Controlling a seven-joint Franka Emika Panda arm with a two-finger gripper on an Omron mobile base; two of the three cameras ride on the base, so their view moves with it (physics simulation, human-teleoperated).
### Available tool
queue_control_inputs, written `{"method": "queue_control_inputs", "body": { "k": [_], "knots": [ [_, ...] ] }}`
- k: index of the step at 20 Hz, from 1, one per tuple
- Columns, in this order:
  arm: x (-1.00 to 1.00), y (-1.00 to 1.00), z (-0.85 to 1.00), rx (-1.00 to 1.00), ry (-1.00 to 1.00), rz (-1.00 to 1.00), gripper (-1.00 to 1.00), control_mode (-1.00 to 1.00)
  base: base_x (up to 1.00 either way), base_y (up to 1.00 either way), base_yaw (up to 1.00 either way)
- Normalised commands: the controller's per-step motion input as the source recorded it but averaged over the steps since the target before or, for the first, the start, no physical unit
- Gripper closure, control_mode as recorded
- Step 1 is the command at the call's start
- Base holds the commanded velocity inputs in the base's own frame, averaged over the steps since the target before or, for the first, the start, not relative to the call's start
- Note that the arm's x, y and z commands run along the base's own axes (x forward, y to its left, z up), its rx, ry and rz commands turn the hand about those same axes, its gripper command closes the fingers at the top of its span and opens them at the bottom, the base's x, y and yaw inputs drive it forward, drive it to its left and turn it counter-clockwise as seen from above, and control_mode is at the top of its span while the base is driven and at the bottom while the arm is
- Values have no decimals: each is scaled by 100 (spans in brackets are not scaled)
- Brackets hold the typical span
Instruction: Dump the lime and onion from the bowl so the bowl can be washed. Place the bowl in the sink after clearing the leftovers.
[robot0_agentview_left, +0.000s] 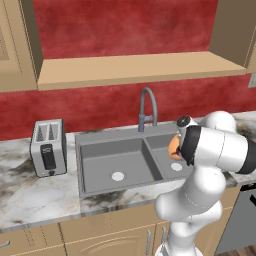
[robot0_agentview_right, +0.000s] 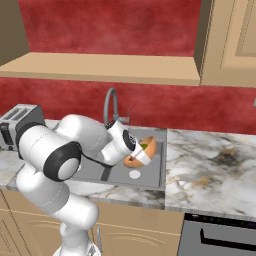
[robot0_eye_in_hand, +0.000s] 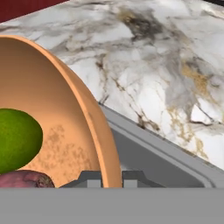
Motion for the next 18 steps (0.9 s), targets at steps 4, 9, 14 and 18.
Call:
{"method": "queue_control_inputs", "body": {
  "k": [4, 9, 14, 18],
  "knots": [
    [1, 8, 0, -10, 2, 0, 100, -100, 0, 0, 0],
    [0, 0, 0, -13, 0, 0, 100, -100, 0, 0, 0],
    [10, 0, 0, -10, 0, 0, 100, -100, 0, 0, 0],
    [0, -1, 0, -11, 0, 0, 100, -100, 0, 0, 0]
  ]
}}
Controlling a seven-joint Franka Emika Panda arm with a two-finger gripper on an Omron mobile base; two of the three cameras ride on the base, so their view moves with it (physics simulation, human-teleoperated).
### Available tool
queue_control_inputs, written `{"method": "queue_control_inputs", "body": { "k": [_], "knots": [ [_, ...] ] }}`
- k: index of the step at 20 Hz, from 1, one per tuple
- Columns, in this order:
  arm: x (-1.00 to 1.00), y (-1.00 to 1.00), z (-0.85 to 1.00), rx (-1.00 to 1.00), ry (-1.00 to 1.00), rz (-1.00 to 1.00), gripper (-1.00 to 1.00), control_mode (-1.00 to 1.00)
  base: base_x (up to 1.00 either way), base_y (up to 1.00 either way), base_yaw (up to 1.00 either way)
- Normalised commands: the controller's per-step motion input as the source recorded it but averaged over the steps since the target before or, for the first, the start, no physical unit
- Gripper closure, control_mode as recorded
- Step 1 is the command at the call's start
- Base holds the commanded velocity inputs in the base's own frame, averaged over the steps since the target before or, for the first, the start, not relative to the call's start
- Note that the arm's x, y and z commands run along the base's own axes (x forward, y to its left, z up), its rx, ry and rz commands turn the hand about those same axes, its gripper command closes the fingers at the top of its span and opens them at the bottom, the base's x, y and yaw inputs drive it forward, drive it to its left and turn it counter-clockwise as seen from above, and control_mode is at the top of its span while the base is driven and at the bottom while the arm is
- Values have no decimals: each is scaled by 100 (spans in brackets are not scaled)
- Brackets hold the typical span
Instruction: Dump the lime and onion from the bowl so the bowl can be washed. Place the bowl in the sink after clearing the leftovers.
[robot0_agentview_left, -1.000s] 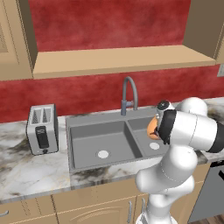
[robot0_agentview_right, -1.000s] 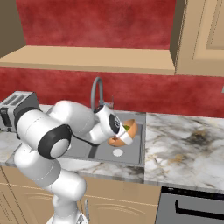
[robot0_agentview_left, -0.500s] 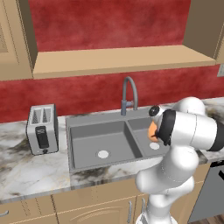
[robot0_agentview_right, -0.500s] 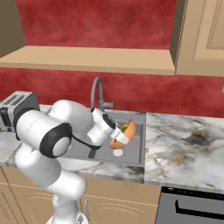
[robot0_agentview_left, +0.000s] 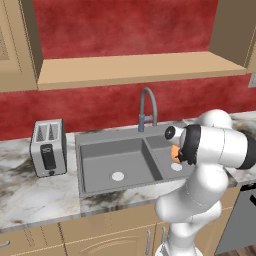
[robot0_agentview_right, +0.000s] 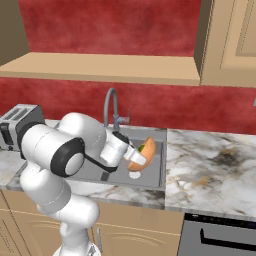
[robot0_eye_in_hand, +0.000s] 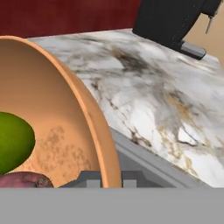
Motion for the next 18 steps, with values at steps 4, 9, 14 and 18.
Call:
{"method": "queue_control_inputs", "body": {
  "k": [4, 9, 14, 18],
  "knots": [
    [0, -1, 0, -13, 0, 0, 100, -100, 0, 0, 0],
    [0, -1, 10, -13, 0, 0, 100, -100, 0, 0, 0],
    [3, 0, 9, -13, 0, 0, 100, -100, 0, 0, 0],
    [8, 0, 3, -15, 0, 0, 100, -100, 0, 0, 0]
  ]
}}
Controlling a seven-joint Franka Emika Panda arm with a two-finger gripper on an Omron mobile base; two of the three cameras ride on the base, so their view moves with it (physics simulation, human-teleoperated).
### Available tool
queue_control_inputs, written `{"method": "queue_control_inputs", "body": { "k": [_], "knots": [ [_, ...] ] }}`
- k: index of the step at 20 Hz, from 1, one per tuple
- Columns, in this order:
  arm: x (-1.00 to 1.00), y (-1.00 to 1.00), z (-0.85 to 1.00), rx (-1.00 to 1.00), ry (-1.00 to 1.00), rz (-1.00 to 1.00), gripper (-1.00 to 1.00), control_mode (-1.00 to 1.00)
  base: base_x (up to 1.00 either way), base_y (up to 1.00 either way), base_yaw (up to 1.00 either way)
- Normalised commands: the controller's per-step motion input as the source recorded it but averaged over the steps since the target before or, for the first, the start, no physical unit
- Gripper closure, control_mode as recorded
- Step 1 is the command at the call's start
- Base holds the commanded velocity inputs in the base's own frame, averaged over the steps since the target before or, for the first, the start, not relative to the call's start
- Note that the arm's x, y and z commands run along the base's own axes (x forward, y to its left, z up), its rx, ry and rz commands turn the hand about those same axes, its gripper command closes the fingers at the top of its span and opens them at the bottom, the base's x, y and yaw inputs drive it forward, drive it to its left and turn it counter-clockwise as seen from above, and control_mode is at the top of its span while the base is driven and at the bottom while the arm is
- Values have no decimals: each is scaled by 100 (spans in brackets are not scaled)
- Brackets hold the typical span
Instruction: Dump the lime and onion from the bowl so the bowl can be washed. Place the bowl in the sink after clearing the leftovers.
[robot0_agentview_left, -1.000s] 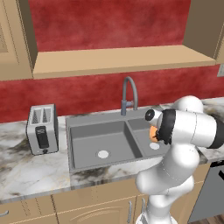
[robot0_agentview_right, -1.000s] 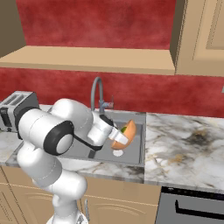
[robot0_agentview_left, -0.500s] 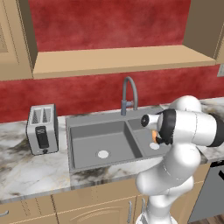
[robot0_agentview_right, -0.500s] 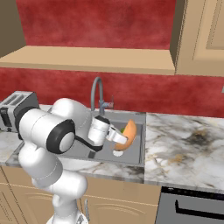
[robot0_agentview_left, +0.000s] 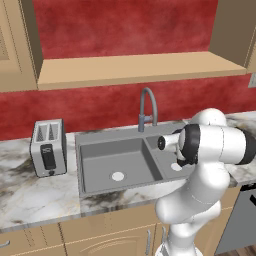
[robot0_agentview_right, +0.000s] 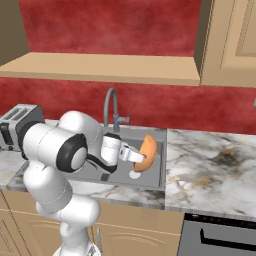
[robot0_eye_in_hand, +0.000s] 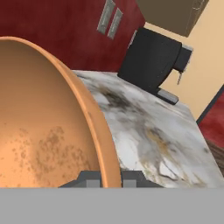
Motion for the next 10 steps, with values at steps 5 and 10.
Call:
{"method": "queue_control_inputs", "body": {
  "k": [5, 10],
  "knots": [
    [6, 0, 5, -8, 0, 0, 100, -100, 0, 0, 0],
    [0, 0, 0, -1, 2, 0, 100, -100, 0, 0, 0]
  ]
}}
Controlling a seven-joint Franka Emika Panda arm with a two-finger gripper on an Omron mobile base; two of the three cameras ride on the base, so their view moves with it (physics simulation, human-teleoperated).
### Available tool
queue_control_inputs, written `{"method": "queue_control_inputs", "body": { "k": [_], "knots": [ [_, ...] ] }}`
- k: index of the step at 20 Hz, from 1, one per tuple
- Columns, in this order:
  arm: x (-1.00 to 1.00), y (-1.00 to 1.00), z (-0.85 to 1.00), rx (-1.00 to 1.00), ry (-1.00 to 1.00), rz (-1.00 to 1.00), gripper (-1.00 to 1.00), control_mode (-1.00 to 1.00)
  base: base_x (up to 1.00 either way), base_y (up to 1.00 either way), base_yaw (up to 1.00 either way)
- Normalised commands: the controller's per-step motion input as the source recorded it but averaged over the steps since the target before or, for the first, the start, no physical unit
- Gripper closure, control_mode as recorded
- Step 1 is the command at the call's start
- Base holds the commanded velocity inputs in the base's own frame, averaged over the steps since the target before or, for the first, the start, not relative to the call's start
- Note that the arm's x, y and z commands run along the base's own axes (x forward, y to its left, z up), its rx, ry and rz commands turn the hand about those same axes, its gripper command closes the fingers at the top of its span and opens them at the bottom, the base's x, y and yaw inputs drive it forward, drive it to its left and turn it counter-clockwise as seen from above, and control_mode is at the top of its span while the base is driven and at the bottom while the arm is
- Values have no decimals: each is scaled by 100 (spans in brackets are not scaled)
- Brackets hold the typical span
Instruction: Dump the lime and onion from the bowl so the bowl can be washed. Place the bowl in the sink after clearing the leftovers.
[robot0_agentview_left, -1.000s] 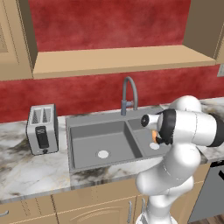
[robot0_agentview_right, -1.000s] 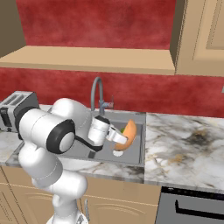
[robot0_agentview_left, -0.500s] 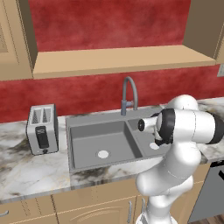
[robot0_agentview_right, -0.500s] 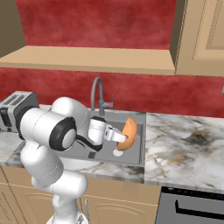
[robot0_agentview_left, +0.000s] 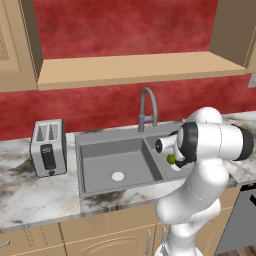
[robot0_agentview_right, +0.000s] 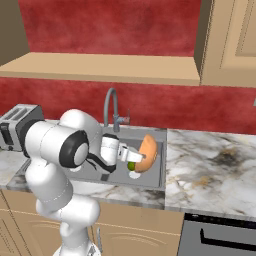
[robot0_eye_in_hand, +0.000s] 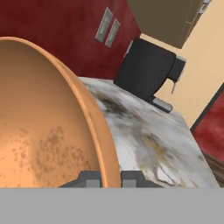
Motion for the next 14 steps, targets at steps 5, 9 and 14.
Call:
{"method": "queue_control_inputs", "body": {
  "k": [5, 9, 14],
  "knots": [
    [3, 0, 0, -2, 5, 0, 100, -100, 0, 0, 0],
    [4, 9, 0, -13, 1, 0, 100, -100, 0, 0, 0],
    [1, 18, 0, -22, 0, 0, 100, -100, 0, 0, 0]
  ]
}}
